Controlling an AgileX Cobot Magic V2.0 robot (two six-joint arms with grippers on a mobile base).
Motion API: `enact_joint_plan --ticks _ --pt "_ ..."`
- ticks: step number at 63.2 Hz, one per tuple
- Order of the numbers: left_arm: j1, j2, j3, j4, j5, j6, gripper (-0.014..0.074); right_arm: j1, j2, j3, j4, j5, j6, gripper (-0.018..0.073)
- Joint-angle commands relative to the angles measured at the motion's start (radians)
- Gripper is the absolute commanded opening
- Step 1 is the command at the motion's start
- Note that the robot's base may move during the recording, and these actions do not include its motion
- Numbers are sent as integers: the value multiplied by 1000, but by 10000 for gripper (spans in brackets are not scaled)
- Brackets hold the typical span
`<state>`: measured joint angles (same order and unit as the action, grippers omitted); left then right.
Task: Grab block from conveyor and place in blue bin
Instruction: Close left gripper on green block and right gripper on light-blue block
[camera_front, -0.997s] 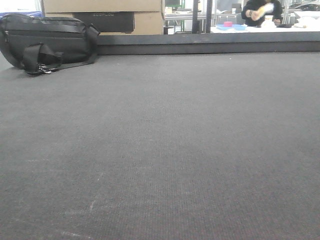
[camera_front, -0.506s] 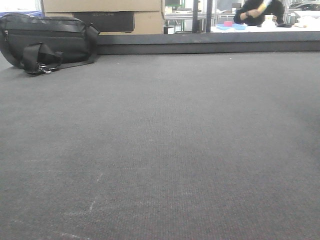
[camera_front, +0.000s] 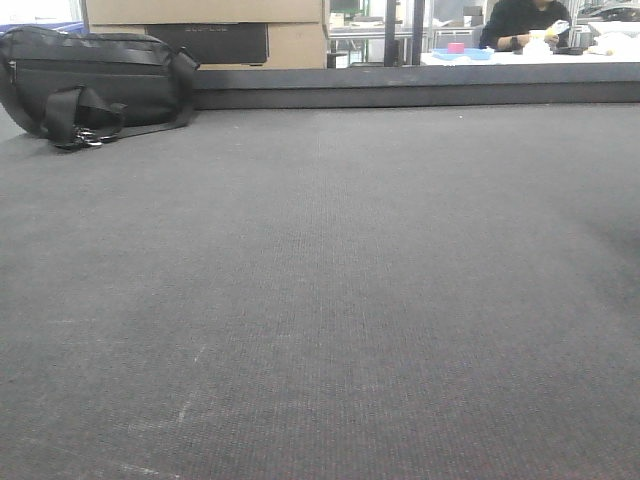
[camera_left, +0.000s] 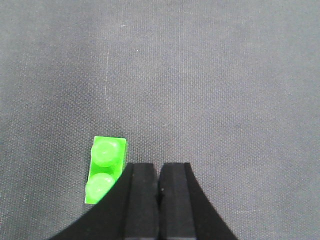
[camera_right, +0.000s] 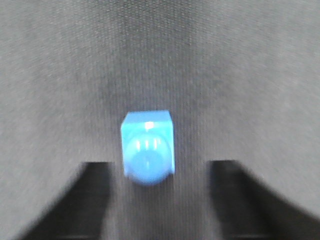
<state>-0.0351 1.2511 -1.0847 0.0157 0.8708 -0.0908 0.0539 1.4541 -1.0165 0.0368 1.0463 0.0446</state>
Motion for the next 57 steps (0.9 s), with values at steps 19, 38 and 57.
enact_joint_plan --ticks 19,38,57 --pt "1 2 -8 -16 25 -8 -111 -1 173 -7 -10 -46 -3 225" --pt "10 20 -10 -16 95 -46 -111 -1 109 -7 -2 -33 -3 -162" --pt "92 188 -34 -10 175 62 -111 -1 -166 -7 13 -77 -3 -162"
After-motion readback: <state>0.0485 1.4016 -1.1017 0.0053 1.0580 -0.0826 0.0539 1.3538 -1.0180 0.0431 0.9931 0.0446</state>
